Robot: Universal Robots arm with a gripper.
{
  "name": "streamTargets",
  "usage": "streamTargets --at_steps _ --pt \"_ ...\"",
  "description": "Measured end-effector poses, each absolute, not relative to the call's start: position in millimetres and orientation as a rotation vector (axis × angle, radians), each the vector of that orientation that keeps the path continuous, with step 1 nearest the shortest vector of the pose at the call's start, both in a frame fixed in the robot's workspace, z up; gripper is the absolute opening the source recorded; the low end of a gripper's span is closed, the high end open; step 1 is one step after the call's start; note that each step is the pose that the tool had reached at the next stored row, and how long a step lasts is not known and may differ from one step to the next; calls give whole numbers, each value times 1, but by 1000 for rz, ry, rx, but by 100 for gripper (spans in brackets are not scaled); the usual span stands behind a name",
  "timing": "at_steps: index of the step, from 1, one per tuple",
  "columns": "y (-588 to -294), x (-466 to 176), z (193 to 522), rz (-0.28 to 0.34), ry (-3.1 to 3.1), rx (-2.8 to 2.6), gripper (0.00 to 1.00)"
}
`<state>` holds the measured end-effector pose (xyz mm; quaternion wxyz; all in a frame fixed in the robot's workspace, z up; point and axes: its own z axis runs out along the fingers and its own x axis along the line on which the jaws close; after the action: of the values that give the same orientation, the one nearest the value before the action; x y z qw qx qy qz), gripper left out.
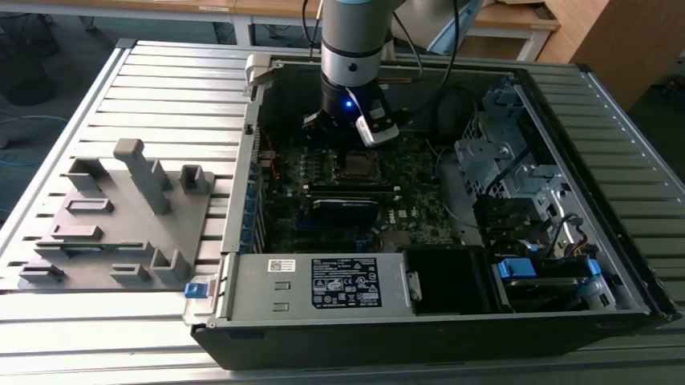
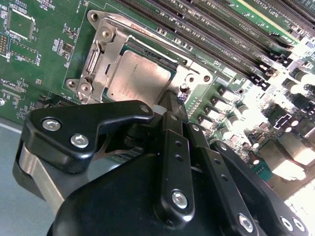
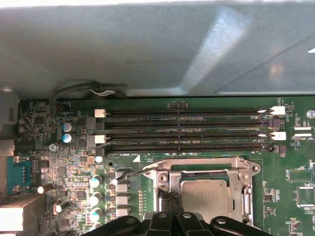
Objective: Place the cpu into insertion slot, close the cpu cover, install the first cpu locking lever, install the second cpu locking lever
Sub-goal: 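Close the cpu cover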
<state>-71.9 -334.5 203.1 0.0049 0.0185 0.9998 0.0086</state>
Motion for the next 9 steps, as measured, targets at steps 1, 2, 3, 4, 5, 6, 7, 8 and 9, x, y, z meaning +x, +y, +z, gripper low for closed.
streamTargets --at_steps 1,2,3,4,5,6,7,8,9 --pt "-335 -72 203 27 3131 58 10" --pt "-335 -72 203 27 3131 58 10" --pt "-334 -72 203 27 3131 58 10" --pt "-334 -72 203 27 3131 58 10" --pt "-334 -72 203 27 3131 58 10" --pt "-335 -72 202 27 3131 58 10" --pt "-334 -72 201 27 3131 58 10" --pt "-335 -72 201 27 3131 58 10" --pt "-335 -72 201 27 3131 58 10"
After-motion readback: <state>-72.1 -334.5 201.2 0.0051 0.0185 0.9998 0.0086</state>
